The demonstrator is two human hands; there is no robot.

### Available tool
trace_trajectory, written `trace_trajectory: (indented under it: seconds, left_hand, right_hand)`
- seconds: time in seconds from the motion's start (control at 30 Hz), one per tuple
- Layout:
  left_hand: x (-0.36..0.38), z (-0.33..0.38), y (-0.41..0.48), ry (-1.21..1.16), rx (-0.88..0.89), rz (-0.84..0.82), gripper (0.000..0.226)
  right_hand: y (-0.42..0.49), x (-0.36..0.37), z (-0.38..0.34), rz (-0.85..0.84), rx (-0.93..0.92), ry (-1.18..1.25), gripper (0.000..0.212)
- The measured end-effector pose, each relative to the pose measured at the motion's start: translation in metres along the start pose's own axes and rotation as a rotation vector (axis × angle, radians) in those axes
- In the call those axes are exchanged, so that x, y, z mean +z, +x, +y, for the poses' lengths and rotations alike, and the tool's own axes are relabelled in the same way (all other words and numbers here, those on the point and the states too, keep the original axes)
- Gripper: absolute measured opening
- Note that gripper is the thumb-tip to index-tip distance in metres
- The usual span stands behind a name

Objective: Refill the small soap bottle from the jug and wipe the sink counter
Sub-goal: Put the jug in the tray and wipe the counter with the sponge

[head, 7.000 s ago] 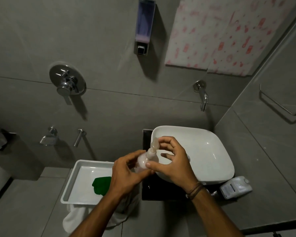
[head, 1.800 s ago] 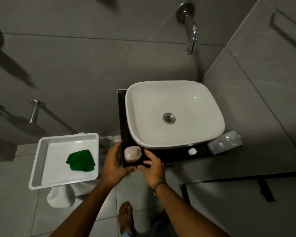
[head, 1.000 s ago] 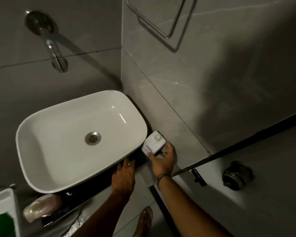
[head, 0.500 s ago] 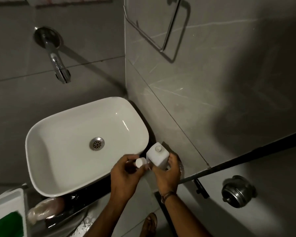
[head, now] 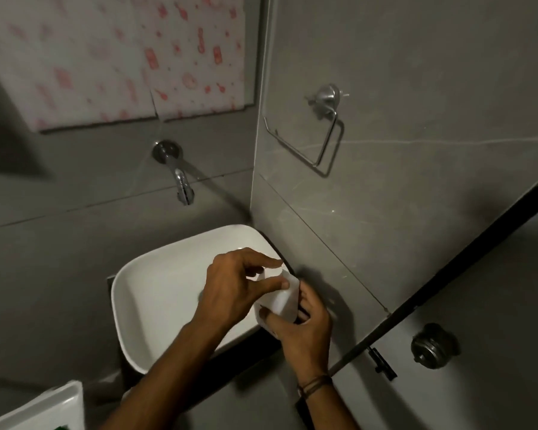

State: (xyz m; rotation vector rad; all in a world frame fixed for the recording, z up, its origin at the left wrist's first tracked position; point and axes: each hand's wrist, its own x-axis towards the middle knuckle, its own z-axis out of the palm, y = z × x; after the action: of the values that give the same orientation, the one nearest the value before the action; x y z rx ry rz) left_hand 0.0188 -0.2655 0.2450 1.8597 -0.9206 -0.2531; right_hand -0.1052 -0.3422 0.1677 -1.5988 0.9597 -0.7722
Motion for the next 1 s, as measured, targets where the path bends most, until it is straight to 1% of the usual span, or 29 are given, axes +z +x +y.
trace_trajectory:
  seconds: [0.07, 0.1, 0.17, 0.2, 0.23, 0.3, 0.37, 0.43, 0.5, 0.53, 0.6, 0.67, 0.77, 0.83, 0.9, 1.0]
  left_hand:
    - [-0.021, 0.002, -0.006, -0.078, 0.016, -0.12, 0.027]
    - [-0.029, 0.002, -0.01, -0.112, 0.038, -0.17, 0.03]
    - [-0.039, 0.006, -0.019, -0.18, 0.073, -0.195, 0.033]
    - [-0.043, 0.008, -0.024, -0.203, 0.082, -0.163, 0.03]
    - [-0.045, 0.009, -0.029, -0.212, 0.085, -0.101, 0.026]
    - [-0.05, 0.012, -0.037, -0.212, 0.075, 0.036, 0.025]
    - [-0.058, 0.014, -0.044, -0.231, 0.088, 0.107, 0.023]
    - [-0.068, 0.014, -0.054, -0.223, 0.128, 0.101, 0.022]
    - [-0.075, 0.017, -0.063, -0.178, 0.123, 0.06, 0.02]
    - [-0.076, 0.019, -0.067, -0.154, 0.117, 0.067, 0.019]
    - [-0.077, 0.026, -0.071, -0.097, 0.101, 0.137, 0.015]
    - [-0.077, 0.03, -0.072, -0.061, 0.089, 0.203, 0.02]
    - [-0.076, 0.034, -0.075, -0.072, 0.093, 0.21, 0.016]
    - [-0.069, 0.038, -0.078, -0.082, 0.097, 0.214, 0.018]
    - [-0.059, 0.044, -0.077, -0.052, 0.085, 0.267, 0.014]
    - [-0.05, 0.048, -0.076, -0.053, 0.053, 0.34, 0.02]
  right_hand:
    - [-0.012, 0.005, -0.013, -0.016, -0.02, 0.04, 0.071]
    - [-0.017, 0.007, -0.019, -0.034, -0.036, 0.057, 0.068]
    - [-0.025, 0.011, -0.03, -0.068, -0.063, 0.084, 0.068]
    - [-0.029, 0.014, -0.034, -0.077, -0.068, 0.101, 0.068]
    - [-0.032, 0.018, -0.038, -0.084, -0.068, 0.119, 0.068]
    - [-0.039, 0.024, -0.046, -0.098, -0.072, 0.141, 0.066]
    - [-0.044, 0.029, -0.053, -0.124, -0.101, 0.133, 0.066]
    - [-0.049, 0.03, -0.056, -0.154, -0.113, 0.127, 0.07]
    - [-0.05, 0.031, -0.057, -0.181, -0.123, 0.11, 0.072]
    - [-0.05, 0.031, -0.057, -0.196, -0.13, 0.104, 0.072]
    - [-0.049, 0.031, -0.058, -0.227, -0.14, 0.103, 0.07]
    - [-0.047, 0.03, -0.061, -0.259, -0.159, 0.091, 0.071]
    - [-0.041, 0.022, -0.064, -0.302, -0.185, 0.091, 0.072]
    - [-0.036, 0.017, -0.064, -0.328, -0.198, 0.092, 0.071]
    - [-0.031, 0.011, -0.064, -0.355, -0.206, 0.1, 0.069]
    - [-0.027, 0.004, -0.065, -0.383, -0.219, 0.109, 0.065]
